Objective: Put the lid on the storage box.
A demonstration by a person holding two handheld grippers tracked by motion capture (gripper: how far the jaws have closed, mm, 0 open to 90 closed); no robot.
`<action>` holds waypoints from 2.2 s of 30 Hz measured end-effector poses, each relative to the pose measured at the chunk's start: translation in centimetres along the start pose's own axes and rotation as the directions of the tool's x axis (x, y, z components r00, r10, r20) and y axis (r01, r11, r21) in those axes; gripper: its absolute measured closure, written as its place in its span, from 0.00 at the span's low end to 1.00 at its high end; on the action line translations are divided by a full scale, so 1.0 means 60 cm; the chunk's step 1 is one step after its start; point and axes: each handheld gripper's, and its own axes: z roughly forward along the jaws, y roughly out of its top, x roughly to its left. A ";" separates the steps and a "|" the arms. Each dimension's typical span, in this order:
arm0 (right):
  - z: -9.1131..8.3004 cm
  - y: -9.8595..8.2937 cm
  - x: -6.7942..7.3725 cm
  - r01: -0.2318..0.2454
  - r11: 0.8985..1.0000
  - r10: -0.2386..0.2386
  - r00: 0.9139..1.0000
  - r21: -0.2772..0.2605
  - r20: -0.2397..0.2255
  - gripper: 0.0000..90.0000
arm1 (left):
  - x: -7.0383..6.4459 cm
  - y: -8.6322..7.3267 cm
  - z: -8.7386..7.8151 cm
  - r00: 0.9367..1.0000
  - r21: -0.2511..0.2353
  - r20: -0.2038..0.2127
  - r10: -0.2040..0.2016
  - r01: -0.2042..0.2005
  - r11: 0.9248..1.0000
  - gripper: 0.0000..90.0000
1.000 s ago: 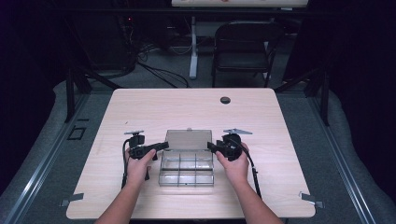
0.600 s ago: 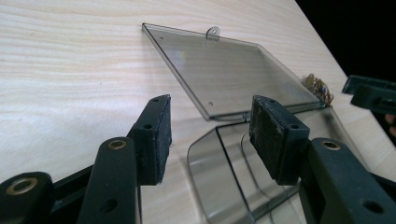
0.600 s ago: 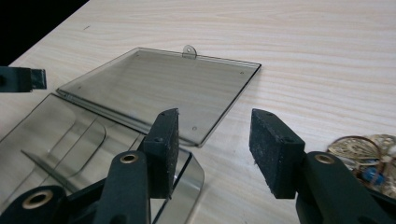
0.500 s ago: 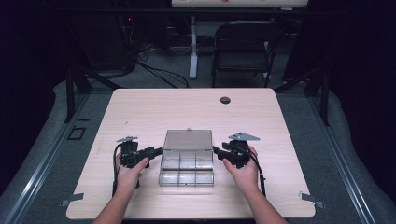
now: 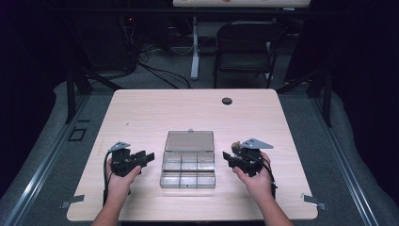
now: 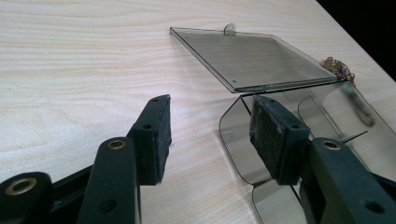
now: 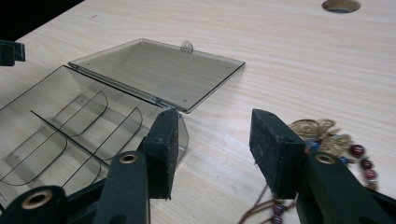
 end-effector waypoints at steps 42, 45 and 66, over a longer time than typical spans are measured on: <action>0.052 -0.047 -0.057 -0.105 0.986 0.082 0.982 0.131 0.172 0.51 | 0.001 -0.004 -0.009 1.000 -0.015 0.004 -0.014 0.014 1.000 0.52; 0.054 -0.048 -0.056 -0.100 0.986 0.074 0.979 0.132 0.188 0.50 | 0.000 -0.004 -0.009 1.000 -0.015 0.002 -0.013 0.013 1.000 0.52; 0.073 -0.045 -0.058 -0.054 0.985 0.011 0.967 0.161 0.256 0.76 | 0.009 -0.011 -0.022 0.999 -0.030 -0.005 -0.048 0.048 0.998 0.52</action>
